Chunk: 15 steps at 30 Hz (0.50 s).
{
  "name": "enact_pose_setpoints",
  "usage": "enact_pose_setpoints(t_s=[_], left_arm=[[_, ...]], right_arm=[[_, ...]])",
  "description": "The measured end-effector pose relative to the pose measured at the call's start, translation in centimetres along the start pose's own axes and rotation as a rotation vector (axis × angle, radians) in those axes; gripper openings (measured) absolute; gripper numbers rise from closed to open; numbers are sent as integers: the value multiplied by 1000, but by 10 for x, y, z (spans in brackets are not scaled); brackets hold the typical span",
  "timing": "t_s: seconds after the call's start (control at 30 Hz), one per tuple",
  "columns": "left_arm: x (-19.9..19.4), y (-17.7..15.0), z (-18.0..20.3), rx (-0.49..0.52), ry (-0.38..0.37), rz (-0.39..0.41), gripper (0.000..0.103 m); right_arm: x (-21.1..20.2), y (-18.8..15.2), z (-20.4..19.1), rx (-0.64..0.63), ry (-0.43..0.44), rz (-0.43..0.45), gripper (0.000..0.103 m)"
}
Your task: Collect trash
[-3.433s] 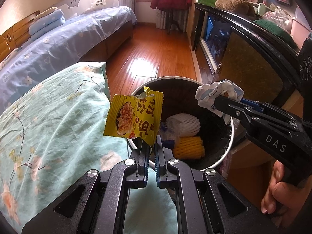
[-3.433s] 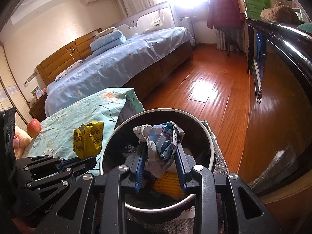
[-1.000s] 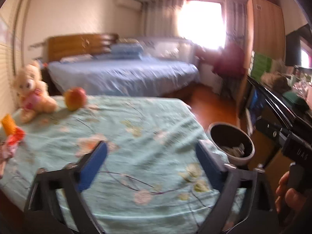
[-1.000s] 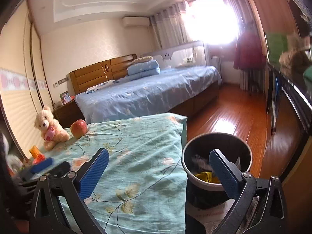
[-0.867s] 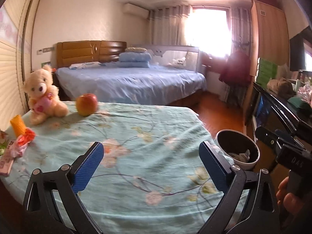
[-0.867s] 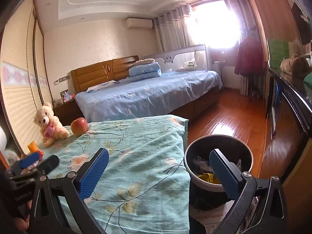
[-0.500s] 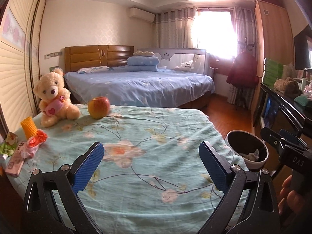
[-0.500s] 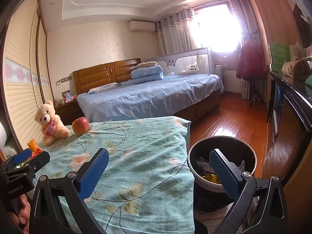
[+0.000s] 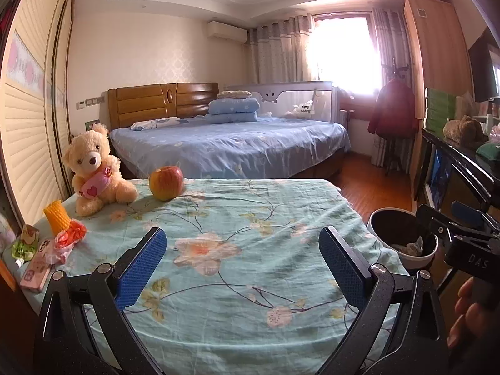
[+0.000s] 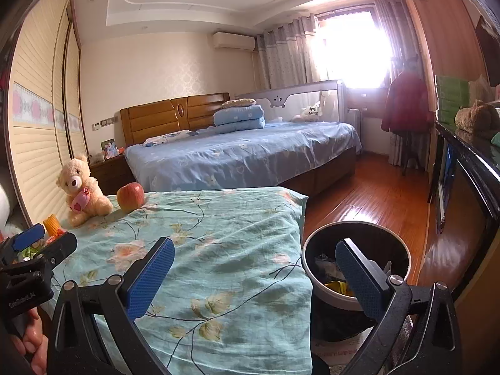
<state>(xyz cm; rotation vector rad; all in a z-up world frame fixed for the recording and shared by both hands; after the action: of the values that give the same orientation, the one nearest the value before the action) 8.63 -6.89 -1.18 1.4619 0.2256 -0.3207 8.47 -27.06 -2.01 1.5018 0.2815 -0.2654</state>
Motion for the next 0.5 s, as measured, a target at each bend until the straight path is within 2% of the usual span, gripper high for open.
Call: enact_pose_setpoints(t_s=[0.5], left_arm=[[-4, 1, 0, -2, 20, 16, 100]], right_arm=[[0, -3, 2, 7, 2, -5, 103]])
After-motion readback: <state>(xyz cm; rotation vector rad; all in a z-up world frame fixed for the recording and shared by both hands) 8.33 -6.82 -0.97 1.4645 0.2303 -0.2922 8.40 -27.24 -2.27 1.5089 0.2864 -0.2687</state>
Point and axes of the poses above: each gripper's, at about its wrist camera, not at the fingertips, and x roughly the way its jaws point, z to its right, y to its top, the point moved 7 cm from there along x, roughly the way its jaws point, and after that the axes turned 8 degrees about -x, right-handed, at the moved point
